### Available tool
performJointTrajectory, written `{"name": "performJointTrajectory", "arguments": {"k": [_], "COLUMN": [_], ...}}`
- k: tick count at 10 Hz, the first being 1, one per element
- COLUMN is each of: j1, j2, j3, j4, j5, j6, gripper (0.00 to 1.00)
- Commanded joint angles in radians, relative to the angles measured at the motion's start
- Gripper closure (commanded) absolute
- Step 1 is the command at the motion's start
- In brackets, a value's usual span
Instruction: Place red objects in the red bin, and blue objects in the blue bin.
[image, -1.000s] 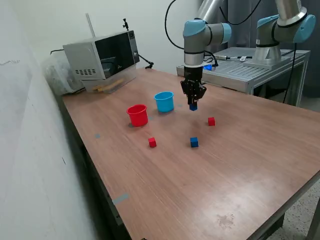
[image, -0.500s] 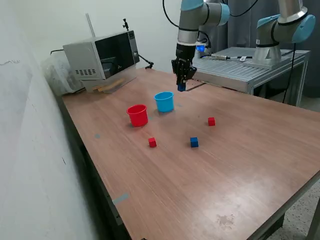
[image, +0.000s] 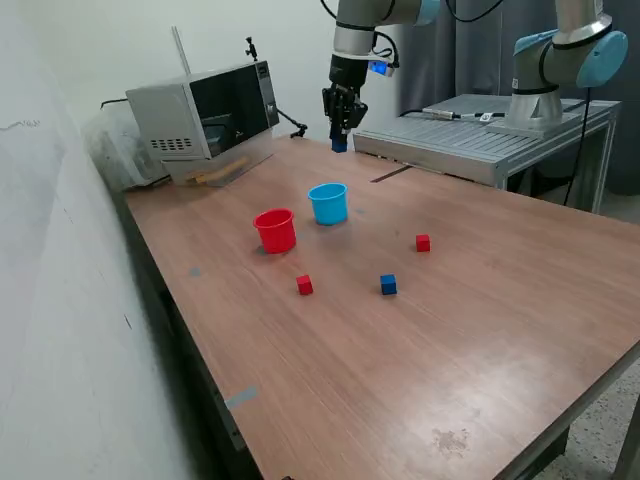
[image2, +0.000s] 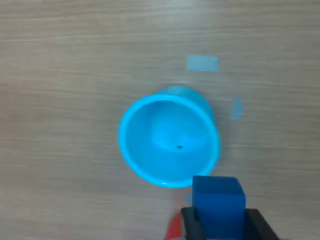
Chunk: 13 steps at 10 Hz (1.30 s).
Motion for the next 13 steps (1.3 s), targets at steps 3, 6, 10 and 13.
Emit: {"name": "performJointTrajectory", "arguments": {"k": [3,6,10,13], "j1": [-0.088,-0.08,-0.06,-0.039], "j2": [0.114,0.125,0.127,0.125], "j3": [-0.06,-0.057,-0.051,-0.041], "j4": [0.01,0.01,0.006,0.007], "j5": [0.009,0.035,0.04,0.04], "j6": [-0.035,-0.035,-0.035,-0.036], "gripper": [1.0,1.0,0.0,0.0]}}
